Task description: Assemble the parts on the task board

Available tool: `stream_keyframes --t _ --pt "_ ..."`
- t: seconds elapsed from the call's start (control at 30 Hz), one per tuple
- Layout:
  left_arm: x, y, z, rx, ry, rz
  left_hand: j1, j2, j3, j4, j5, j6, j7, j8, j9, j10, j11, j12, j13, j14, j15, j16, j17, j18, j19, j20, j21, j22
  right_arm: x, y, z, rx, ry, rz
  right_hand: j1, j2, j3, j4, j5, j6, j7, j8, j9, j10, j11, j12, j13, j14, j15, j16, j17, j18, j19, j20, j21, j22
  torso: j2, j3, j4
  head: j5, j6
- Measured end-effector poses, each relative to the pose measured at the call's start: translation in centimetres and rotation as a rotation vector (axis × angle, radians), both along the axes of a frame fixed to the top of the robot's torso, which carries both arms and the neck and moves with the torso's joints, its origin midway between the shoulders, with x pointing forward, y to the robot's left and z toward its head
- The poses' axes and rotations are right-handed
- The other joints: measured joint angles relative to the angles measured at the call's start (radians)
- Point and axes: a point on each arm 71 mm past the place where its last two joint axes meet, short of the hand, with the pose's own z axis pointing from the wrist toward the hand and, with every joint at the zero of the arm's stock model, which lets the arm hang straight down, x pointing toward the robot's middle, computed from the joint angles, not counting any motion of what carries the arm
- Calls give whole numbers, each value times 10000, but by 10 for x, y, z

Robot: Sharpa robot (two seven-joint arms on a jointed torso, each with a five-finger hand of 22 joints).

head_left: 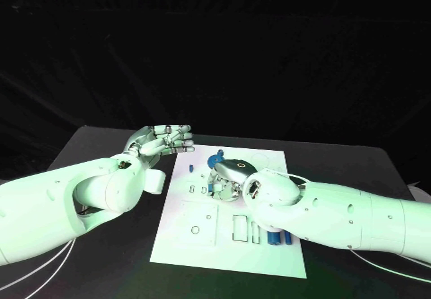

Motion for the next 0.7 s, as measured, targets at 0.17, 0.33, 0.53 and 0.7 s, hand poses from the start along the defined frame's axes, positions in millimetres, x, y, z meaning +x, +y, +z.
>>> stream_keyframes --t 0.17,0.33,0.53,0.7 --pt "0 0 0 1 9 -6 0 0 0 0 0 0 0 0 0 0 0 0 0 0 0 0 -1 -1 0 0 0 8 0 1 0 -3 -11 10 -53 -53 -27 28 -111 -93 20 -57 -29 -38 38 -93 0 -4 3 0 -1 0 -38 37 -39 8 0 -1 -3 6 4" --pt "0 0 0 2 17 -9 0 0 0 0 0 0 0 0 0 0 0 0 0 0 0 0 -1 0 0 0 0 9 0 1 0 -3 -29 3 -203 -203 -178 172 -500 -491 127 -290 -141 -394 170 -570 -1 -12 138 0 -1 -1 -49 135 -134 8 0 0 -3 6 7" --pt "0 0 0 7 40 -15 0 0 0 0 0 0 0 0 0 0 0 -9 0 0 0 0 -2 -1 0 0 0 8 -2 1 2 89 -91 7 -477 -477 -1096 611 -939 -1003 323 -492 -307 -644 322 -888 -1 17 267 -56 -2 0 -5 256 -288 7 1 1 1 -3 27" --pt "2 2 -2 92 112 -31 0 0 0 0 0 150 -2 0 8 163 -45 -57 9 155 -68 14 68 56 0 0 147 61 -6 -8 7 534 -363 -55 -482 -489 -1752 675 -573 -1261 421 -543 -413 -714 391 -889 -1 17 339 -134 -2 0 -1 322 -472 6 -6 8 3 -4 35"
